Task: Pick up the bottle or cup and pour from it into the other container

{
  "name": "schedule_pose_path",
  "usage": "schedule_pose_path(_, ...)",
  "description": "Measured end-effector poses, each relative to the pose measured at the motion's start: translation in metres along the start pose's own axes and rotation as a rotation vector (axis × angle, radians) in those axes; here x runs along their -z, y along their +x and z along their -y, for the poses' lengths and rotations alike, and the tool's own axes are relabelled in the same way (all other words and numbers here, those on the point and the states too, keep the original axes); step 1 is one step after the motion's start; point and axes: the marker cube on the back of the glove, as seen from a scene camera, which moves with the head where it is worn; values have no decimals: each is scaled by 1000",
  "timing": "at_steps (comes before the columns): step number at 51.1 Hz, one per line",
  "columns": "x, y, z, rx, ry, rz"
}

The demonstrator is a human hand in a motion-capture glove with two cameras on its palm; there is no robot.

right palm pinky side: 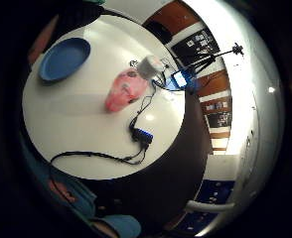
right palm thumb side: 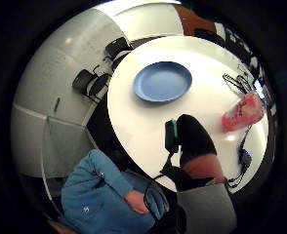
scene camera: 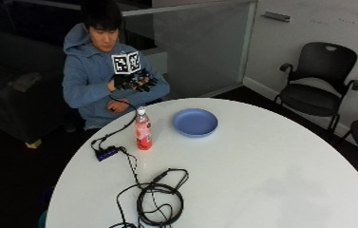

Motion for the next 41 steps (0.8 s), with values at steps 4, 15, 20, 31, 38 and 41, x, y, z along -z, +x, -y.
schedule_pose_path(4,3,11,-4,-19,13,5)
schedule_pose_path(15,12,69,-25,-100,92,73)
schedule_pose_path(20,12,93,-36,-129,130,125)
schedule_pose_path(31,-1,150,-56,-197,228,326)
schedule_pose_path(38,-16,175,-67,-245,254,448)
schedule_pose_path(41,-26,184,-69,-264,282,498)
